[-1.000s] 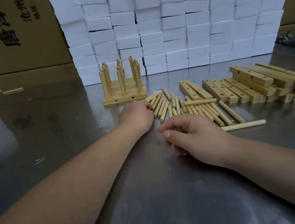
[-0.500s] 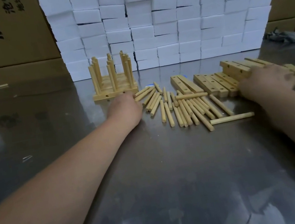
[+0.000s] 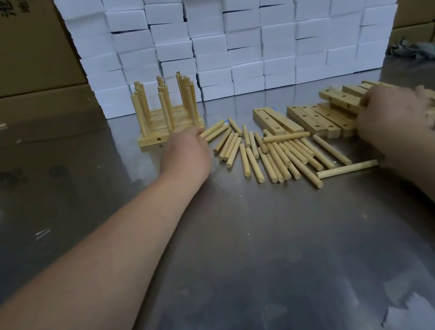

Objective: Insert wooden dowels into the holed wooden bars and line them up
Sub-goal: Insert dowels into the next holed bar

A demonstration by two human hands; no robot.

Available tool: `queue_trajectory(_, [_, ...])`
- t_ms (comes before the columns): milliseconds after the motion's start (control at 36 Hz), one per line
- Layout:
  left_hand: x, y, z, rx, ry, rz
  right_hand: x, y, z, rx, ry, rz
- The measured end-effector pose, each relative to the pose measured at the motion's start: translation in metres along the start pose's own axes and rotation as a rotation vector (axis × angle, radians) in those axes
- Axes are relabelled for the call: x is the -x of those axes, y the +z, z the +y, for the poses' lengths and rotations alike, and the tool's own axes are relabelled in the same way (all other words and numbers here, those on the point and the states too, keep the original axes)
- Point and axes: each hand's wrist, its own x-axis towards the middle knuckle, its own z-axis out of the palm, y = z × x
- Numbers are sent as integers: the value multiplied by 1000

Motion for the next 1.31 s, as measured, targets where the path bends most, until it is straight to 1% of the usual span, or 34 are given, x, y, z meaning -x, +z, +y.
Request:
queue_trajectory(56, [2, -2, 0, 69, -26, 60, 2, -4, -3, -58, -27, 41])
queue_trajectory(83, [4, -4, 1, 115, -56, 83, 3, -7, -5, -124, -35, 80])
queue_trajectory(194, [6, -18, 10, 398, -250, 114, 19, -25, -15, -584, -73, 289])
queue_trajectory(250, [6, -30, 13, 526, -339, 124, 28, -34, -21, -779, -157, 332])
queue_trajectory(306, [9, -41, 14, 634, -425, 161, 39, -44, -29, -1033, -200, 327])
queue_trajectory(361, [20, -46, 14, 709, -456, 198, 51, -53, -39, -1261, -131, 245])
queue_trajectory(417, [35, -42, 14, 733, -432, 212, 58, -54, -48, -1431, 14, 70])
queue_trajectory(472, [50, -38, 15, 779, -409, 188, 63, -52, -56, -1512, 119, -96])
queue_trajectory(528, [58, -37, 19, 843, -379, 114, 70, -51, -62, -1557, 163, -202])
queue_trajectory(611, [67, -42, 28, 821, -222, -11, 78, -49, -69, -1714, 248, -361])
queue_trajectory(667, [74, -44, 32, 720, -102, -67, 82, -50, -72, -1790, 303, -454])
queue_trajectory(722, [78, -44, 30, 599, -12, -74, 84, -51, -73, -1832, 329, -536])
queue_trajectory(778, [79, -45, 28, 565, 25, -43, 84, -51, -72, -1805, 312, -575])
queue_trajectory(861, [76, -48, 24, 622, 20, 15, 83, -50, -69, -1753, 240, -570])
queue_trajectory(945, [76, -50, 21, 701, 41, 14, 83, -49, -68, -1701, 139, -549])
queue_trajectory(1083, [80, -46, 26, 746, 90, 4, 88, -50, -70, -1597, -4, -524])
queue_trajectory(1195, [82, -46, 29, 775, 87, 5, 92, -51, -69, -1501, -49, -547])
queue_trajectory(1306, [81, -48, 27, 770, 93, 36, 94, -53, -68, -1497, -64, -638])
